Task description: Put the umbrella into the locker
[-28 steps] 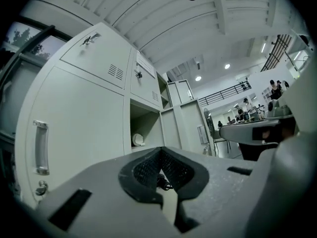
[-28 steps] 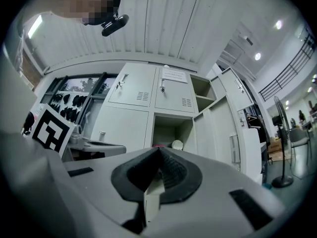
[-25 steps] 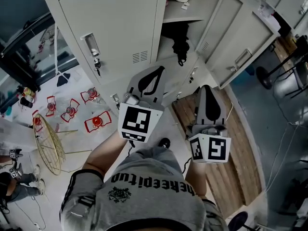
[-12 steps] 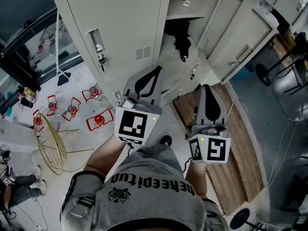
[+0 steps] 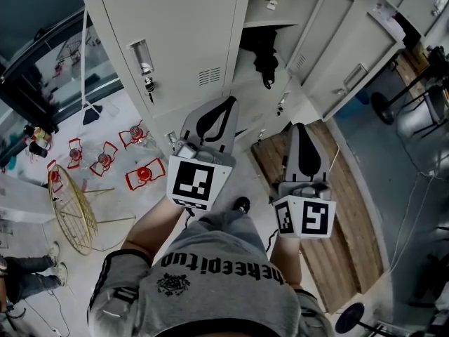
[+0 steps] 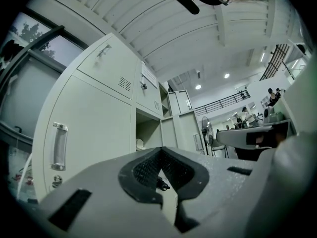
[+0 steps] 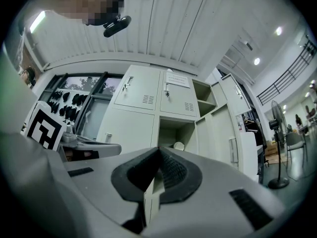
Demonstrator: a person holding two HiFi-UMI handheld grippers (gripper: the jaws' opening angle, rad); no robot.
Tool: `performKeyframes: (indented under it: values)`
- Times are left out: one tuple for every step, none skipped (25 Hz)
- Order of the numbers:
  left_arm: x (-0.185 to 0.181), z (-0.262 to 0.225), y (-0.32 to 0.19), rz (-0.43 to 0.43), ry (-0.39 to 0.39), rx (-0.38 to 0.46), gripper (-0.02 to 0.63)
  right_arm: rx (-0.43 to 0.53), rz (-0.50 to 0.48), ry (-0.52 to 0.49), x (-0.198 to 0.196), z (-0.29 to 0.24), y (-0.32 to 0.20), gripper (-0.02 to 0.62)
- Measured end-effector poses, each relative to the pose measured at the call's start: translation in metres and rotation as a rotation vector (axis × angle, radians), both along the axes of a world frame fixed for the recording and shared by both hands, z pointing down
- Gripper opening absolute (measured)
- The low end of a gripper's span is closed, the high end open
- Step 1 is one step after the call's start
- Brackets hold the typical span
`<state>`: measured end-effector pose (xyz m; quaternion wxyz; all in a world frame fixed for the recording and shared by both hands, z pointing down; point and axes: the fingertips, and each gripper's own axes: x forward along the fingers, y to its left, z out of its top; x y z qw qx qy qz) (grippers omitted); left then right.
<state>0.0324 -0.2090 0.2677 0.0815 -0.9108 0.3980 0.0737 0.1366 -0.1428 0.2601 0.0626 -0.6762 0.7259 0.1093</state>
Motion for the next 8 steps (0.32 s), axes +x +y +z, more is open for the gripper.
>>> performKeyframes:
  values:
    - [-0.0006,-0.0002,-0.0001,0.001,0.004,-0.002,0.005,0.0,0.0,0.0,-0.0005,-0.0002,0.0002,0.003]
    - [-0.0012,-0.0003,-0.0002,0.003,0.008,-0.006,0.005,0.0,0.0,0.001,-0.0011,-0.0003,0.0003,0.003]
    - [-0.0016,-0.0003,-0.0003,0.004,0.01,-0.008,0.005,0.0,-0.001,0.001,-0.0016,-0.0004,0.0004,0.003]
    - [-0.0018,-0.0001,-0.0002,0.006,0.011,-0.01,0.005,0.001,-0.001,0.001,-0.0019,-0.0004,0.0005,0.003]
    - [-0.0018,0.0001,0.0,0.007,0.011,-0.01,0.005,0.002,-0.002,0.0,-0.0021,-0.0004,0.0008,0.003]
    - [-0.0016,0.0004,0.0004,0.008,0.009,-0.01,0.005,0.002,-0.001,-0.001,-0.0021,-0.0005,0.001,0.003]
    - [-0.0014,0.0007,0.0007,0.01,0.007,-0.009,0.005,0.003,-0.001,-0.001,-0.0021,-0.0005,0.0012,0.003]
    - [-0.0011,0.0009,0.0011,0.012,0.004,-0.008,0.005,0.003,0.0,-0.002,-0.002,-0.0006,0.0014,0.003]
